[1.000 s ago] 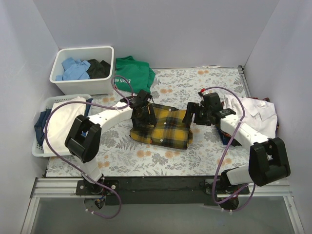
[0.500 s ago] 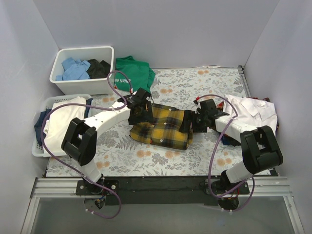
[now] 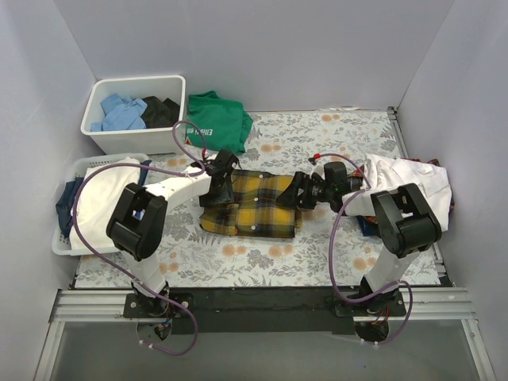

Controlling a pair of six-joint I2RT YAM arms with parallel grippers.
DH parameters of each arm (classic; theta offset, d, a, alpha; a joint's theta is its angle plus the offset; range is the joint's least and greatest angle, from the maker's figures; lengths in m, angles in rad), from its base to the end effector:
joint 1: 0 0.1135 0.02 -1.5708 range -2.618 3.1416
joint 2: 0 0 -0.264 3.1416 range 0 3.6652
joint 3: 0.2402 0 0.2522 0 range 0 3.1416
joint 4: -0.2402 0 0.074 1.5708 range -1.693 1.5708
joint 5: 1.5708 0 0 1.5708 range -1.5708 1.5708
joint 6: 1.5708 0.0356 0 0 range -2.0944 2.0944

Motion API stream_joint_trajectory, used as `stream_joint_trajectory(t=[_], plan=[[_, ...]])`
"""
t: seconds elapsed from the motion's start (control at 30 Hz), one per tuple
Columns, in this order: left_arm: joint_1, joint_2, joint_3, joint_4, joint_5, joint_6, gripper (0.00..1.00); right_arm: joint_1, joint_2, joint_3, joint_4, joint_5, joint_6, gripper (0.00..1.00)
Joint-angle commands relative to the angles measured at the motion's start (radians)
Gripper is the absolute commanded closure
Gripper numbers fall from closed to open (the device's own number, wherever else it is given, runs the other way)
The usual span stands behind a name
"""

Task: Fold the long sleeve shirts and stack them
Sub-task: Fold the shirt

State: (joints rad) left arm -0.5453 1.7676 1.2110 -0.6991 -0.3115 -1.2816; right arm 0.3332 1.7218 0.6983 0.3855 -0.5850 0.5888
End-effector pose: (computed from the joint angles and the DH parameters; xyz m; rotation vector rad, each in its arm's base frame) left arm 0.3004 -0.1695 0.1914 -1.0361 2.4987 -0.0806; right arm 0.2976 0.1238 0.1348 -0.0528 2.3293 1.1372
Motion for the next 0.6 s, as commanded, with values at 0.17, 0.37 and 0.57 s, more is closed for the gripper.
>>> stream_joint_trajectory(t=[0.17,0.37,0.57], plan=[[-0.002,0.082,-0.110,0.029,0.060,0.010,0.55,0.029,0.238,-0.068,-0.076,-0.018,0.025,0.17],[-0.002,0.108,-0.131,0.039,0.094,0.013,0.56,0.089,0.292,-0.042,-0.077,-0.022,0.022,0.25],[-0.002,0.093,-0.122,0.027,0.091,0.015,0.55,0.112,0.269,-0.052,-0.101,0.028,0.032,0.43]])
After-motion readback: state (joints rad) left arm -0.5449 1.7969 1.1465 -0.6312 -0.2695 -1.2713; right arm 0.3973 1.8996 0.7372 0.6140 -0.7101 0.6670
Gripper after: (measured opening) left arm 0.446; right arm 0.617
